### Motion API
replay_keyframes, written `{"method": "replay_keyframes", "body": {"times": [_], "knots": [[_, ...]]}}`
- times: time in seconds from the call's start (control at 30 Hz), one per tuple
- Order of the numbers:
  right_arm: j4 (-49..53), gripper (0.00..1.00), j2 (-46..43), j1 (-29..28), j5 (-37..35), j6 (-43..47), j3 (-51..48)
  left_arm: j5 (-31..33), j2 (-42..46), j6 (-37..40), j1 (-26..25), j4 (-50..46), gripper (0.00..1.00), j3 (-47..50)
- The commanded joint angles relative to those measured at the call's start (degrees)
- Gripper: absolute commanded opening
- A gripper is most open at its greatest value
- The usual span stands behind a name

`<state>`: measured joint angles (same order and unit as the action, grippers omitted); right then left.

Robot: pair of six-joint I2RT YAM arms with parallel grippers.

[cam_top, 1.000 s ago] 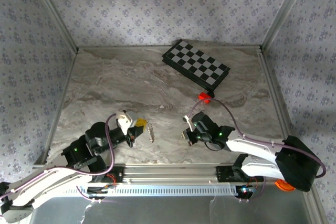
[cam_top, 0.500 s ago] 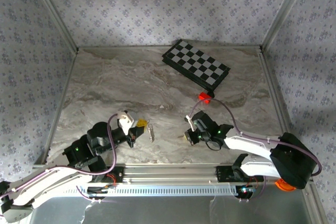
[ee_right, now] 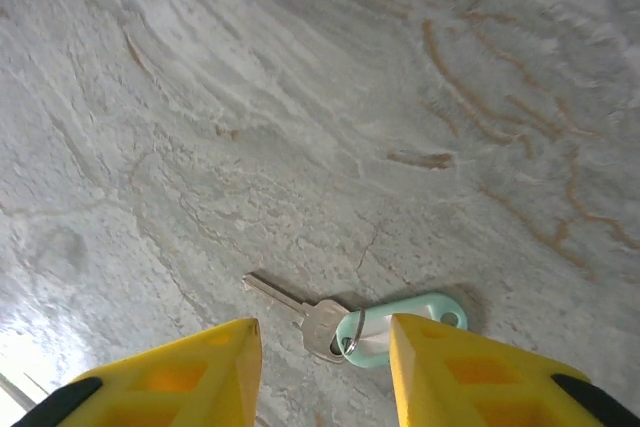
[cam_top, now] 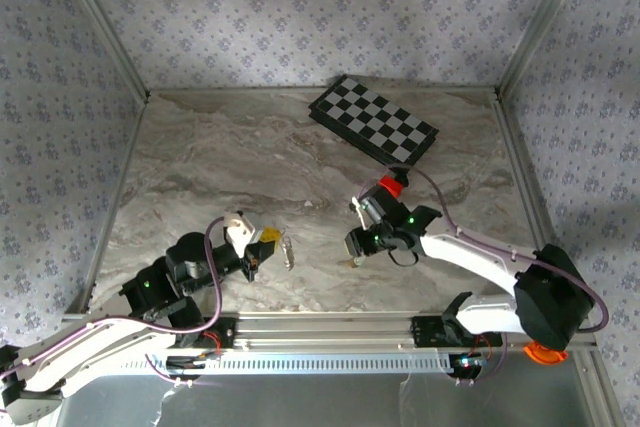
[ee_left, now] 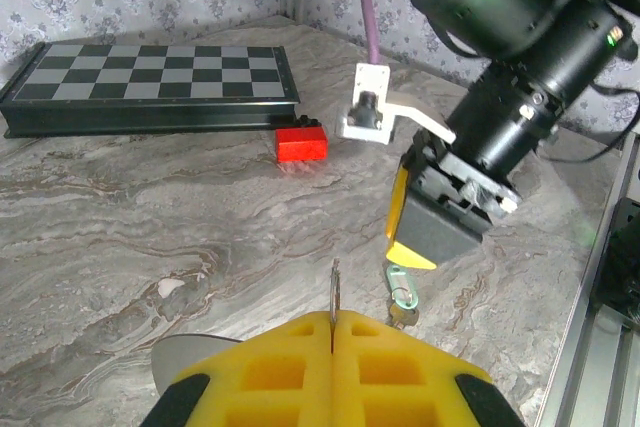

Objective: Put the keys on the keyring

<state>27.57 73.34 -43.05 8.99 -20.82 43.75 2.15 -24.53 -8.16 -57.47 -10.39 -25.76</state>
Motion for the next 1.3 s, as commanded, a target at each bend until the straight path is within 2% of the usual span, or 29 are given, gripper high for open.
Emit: {"method": "replay_keyframes", "body": {"times": [0.0, 0.17, 0.37, 0.5, 0.63, 1.27], "knots": [[14.6, 0.41, 3.3, 3.2, 4.5, -0.1, 4.2, -0.7, 0.3, 0.2, 0.0, 2.8, 0.00, -0.3], [21.4, 0.43, 9.4, 5.4, 8.9, 1.6, 9.7, -0.5, 0.5, 0.5, -0.3, 2.8, 0.00, 0.1], [20.8, 0.42, 17.5, 6.0, 12.0, 2.5, 14.5, 0.1, 1.9, 0.3, -0.8, 3.5, 0.00, 1.7], [21.6, 0.40, 21.6, 5.7, 11.3, 3.5, 17.3, 0.4, 2.5, 0.5, -1.7, 3.4, 0.00, 1.6], [24.2, 0.39, 24.6, 3.9, 7.3, 5.4, 20.2, 1.4, 3.0, 1.1, -2.6, 3.0, 0.00, 1.8], [25.5, 0.34, 28.4, 1.3, 6.2, 6.8, 20.6, 5.0, 4.2, 2.6, -6.1, 1.8, 0.00, 1.8]]}}
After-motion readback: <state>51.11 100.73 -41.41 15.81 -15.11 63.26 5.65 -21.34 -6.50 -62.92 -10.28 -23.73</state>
